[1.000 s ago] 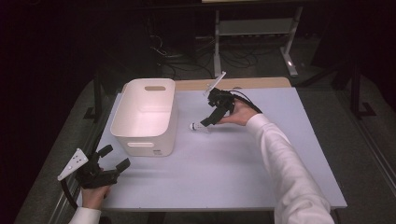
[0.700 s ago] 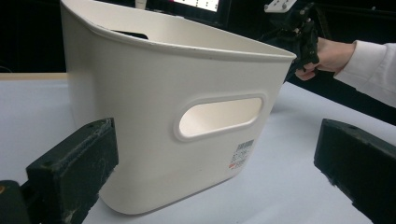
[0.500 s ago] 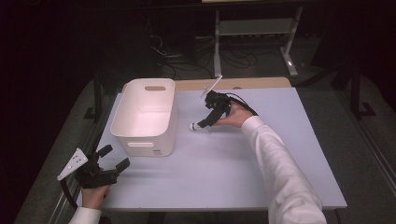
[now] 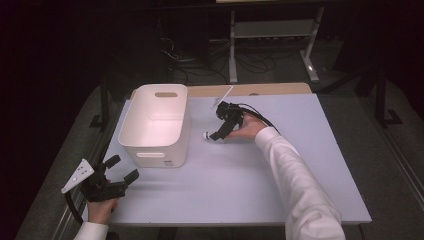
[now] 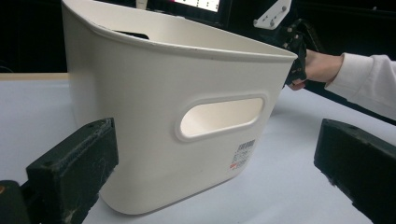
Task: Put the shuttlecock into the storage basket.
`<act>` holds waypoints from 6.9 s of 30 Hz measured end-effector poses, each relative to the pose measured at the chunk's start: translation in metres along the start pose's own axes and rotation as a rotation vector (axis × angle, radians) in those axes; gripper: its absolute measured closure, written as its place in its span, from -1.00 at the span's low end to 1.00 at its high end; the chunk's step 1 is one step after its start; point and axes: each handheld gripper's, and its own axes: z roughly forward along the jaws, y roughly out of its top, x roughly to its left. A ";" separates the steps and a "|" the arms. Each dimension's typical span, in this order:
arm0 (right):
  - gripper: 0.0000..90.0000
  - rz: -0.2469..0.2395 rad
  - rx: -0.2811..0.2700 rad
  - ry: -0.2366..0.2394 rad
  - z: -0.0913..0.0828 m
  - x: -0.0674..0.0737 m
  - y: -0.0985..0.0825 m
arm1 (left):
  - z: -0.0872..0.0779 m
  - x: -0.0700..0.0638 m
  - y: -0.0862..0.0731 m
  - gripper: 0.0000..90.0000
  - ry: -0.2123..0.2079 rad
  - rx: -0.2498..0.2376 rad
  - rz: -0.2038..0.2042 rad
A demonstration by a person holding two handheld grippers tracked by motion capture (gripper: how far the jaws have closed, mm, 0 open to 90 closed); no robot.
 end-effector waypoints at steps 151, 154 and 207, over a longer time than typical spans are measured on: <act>0.42 -0.010 -0.110 0.030 -0.094 0.018 0.078 | 0.001 0.001 0.000 -1.00 -0.007 -0.005 -0.003; 0.42 -0.023 -0.120 0.025 -0.095 0.018 0.079 | 0.001 0.001 0.000 -1.00 -0.007 -0.005 0.000; 0.42 -0.091 -0.224 0.092 -0.093 0.048 0.121 | 0.000 0.000 0.001 -1.00 -0.007 -0.008 0.003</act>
